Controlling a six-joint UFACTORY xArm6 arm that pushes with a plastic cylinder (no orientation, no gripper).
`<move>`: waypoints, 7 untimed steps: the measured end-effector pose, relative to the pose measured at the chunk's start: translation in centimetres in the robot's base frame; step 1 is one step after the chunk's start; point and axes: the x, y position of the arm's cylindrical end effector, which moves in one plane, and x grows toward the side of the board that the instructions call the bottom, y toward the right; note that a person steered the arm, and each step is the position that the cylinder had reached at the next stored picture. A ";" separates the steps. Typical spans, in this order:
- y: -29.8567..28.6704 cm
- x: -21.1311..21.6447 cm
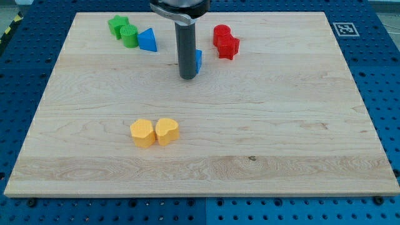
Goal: Place blue cube to the right of blue triangle
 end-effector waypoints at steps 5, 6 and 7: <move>5.0 -1.2; 2.1 -2.2; 0.0 -4.3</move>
